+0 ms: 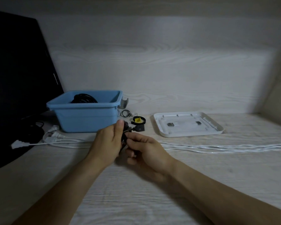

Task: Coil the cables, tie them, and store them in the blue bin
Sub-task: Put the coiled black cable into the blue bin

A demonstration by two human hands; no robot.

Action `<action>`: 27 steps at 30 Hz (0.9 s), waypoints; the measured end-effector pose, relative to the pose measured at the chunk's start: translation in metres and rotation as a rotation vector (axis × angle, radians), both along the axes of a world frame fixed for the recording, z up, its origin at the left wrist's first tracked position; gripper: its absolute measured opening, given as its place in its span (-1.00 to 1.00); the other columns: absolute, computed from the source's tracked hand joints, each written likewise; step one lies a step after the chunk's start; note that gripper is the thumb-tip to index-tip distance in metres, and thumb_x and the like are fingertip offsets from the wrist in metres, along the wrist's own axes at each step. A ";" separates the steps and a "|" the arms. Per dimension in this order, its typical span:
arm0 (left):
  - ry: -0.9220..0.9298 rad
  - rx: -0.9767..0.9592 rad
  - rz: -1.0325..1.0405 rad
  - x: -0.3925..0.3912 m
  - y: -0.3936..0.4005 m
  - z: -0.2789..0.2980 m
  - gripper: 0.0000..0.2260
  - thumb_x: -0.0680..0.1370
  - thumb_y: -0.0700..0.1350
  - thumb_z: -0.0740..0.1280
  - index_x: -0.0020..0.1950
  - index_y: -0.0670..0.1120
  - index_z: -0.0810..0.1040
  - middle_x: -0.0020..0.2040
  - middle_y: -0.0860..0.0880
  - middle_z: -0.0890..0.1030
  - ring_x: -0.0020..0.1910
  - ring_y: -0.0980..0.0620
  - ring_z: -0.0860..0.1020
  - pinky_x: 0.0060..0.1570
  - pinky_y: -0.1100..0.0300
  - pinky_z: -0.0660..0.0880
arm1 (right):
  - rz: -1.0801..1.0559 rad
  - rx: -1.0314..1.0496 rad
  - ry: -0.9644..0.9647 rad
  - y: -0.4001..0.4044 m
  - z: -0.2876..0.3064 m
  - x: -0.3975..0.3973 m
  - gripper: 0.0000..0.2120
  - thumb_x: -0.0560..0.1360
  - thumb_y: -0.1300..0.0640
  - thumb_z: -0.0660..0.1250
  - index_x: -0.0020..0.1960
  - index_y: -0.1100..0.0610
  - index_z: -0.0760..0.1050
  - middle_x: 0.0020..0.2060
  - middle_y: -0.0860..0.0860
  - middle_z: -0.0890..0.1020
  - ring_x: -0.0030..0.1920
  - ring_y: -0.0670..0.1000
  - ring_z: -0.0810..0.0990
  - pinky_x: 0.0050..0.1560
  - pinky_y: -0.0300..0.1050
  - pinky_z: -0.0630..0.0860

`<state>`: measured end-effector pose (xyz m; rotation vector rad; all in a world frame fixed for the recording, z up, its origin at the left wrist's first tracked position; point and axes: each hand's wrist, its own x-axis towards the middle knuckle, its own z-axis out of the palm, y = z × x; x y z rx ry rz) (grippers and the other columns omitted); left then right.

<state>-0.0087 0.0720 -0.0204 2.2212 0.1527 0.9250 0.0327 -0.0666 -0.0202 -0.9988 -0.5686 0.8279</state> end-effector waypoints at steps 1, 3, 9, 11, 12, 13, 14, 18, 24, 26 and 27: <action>0.005 0.011 0.001 0.000 -0.001 -0.001 -0.48 0.58 0.23 -0.05 -0.41 -0.05 0.38 -0.53 0.01 0.46 -0.52 0.13 0.48 -0.41 0.14 0.43 | 0.006 -0.010 -0.005 -0.001 0.000 0.001 -0.76 0.65 0.30 0.15 -0.11 0.16 0.53 -0.40 -0.01 0.55 -0.43 -0.11 0.35 -0.46 -0.28 0.34; 0.031 0.021 -0.006 -0.001 -0.005 0.000 -0.51 0.57 0.22 -0.04 -0.40 -0.03 0.38 -0.52 0.04 0.46 -0.47 0.16 0.48 -0.42 0.26 0.37 | 0.019 -0.038 -0.022 0.000 0.000 0.001 -0.79 0.66 0.15 0.18 -0.11 0.14 0.51 -0.40 -0.02 0.50 -0.42 -0.12 0.32 -0.46 -0.29 0.35; 0.070 -0.022 -0.079 -0.002 -0.011 0.001 -0.60 0.67 0.03 0.09 -0.35 0.01 0.39 -0.46 0.19 0.52 -0.46 0.21 0.43 -0.43 0.31 0.31 | 0.041 0.034 0.147 0.003 -0.002 -0.001 -0.76 0.67 0.05 0.16 -0.04 0.15 0.50 -0.37 -0.03 0.42 -0.45 -0.15 0.29 -0.49 -0.30 0.27; 0.043 -0.182 -0.129 -0.004 -0.013 0.003 -0.63 0.67 -0.01 0.13 -0.31 -0.04 0.42 -0.52 0.09 0.44 -0.53 0.17 0.35 -0.50 0.28 0.28 | 0.063 0.066 0.154 0.002 -0.001 0.000 -0.73 0.66 0.04 0.16 -0.12 0.12 0.51 -0.36 -0.02 0.45 -0.44 -0.13 0.28 -0.46 -0.28 0.23; 0.032 -0.294 -0.156 -0.005 -0.014 0.005 -0.66 0.67 -0.02 0.15 -0.28 -0.09 0.44 -0.55 0.06 0.39 -0.57 0.13 0.32 -0.56 0.28 0.24 | 0.073 0.071 0.138 0.001 0.000 -0.001 -0.67 0.66 0.04 0.15 -0.19 0.11 0.54 -0.35 0.01 0.48 -0.45 -0.13 0.29 -0.45 -0.28 0.23; 0.018 -0.385 -0.171 -0.006 -0.014 0.007 -0.69 0.66 -0.04 0.17 -0.23 -0.14 0.46 -0.57 0.04 0.37 -0.61 0.09 0.29 -0.62 0.26 0.20 | 0.086 0.070 0.119 0.001 0.001 -0.002 -0.60 0.67 0.04 0.14 -0.27 0.10 0.56 -0.34 0.05 0.52 -0.46 -0.13 0.32 -0.45 -0.28 0.24; 0.000 -0.427 -0.175 -0.006 -0.014 0.008 -0.71 0.66 -0.05 0.19 -0.18 -0.18 0.48 -0.58 0.01 0.37 -0.63 0.07 0.27 -0.64 0.28 0.18 | 0.100 0.068 0.105 0.001 0.001 -0.003 -0.56 0.67 0.03 0.13 -0.31 0.10 0.57 -0.31 0.09 0.55 -0.46 -0.12 0.35 -0.45 -0.28 0.26; -0.096 -0.346 -0.123 -0.006 -0.015 0.007 -0.62 0.63 -0.04 0.24 -0.27 -0.29 0.50 -0.60 -0.07 0.40 -0.67 0.06 0.30 -0.65 0.29 0.22 | 0.111 0.072 0.111 0.000 0.002 -0.002 -0.67 0.67 0.06 0.15 -0.20 0.17 0.47 -0.30 0.08 0.55 -0.45 -0.13 0.38 -0.43 -0.29 0.30; -0.111 -0.134 0.000 -0.006 -0.014 0.002 -0.56 0.56 0.17 0.23 -0.38 -0.10 0.53 -0.56 -0.04 0.50 -0.59 0.04 0.46 -0.53 0.08 0.45 | 0.057 0.001 0.066 0.000 -0.003 0.005 -0.85 0.62 0.21 0.26 -0.08 0.23 0.54 -0.33 0.08 0.54 -0.37 -0.08 0.44 -0.40 -0.26 0.38; -0.078 -0.037 0.052 -0.005 -0.010 0.002 -0.53 0.59 0.23 0.19 -0.39 -0.03 0.51 -0.52 -0.02 0.52 -0.53 0.02 0.51 -0.47 0.02 0.50 | -0.001 -0.013 0.079 0.002 -0.005 0.005 -0.85 0.61 0.21 0.28 -0.10 0.22 0.56 -0.31 0.08 0.54 -0.37 -0.09 0.46 -0.42 -0.26 0.41; -0.037 0.021 0.072 -0.005 -0.008 0.002 -0.52 0.61 0.25 0.15 -0.39 -0.01 0.49 -0.51 0.00 0.53 -0.50 0.02 0.52 -0.44 0.03 0.50 | -0.033 -0.014 0.089 0.003 -0.006 0.006 -0.85 0.61 0.22 0.29 -0.11 0.21 0.57 -0.30 0.09 0.53 -0.38 -0.09 0.47 -0.42 -0.26 0.42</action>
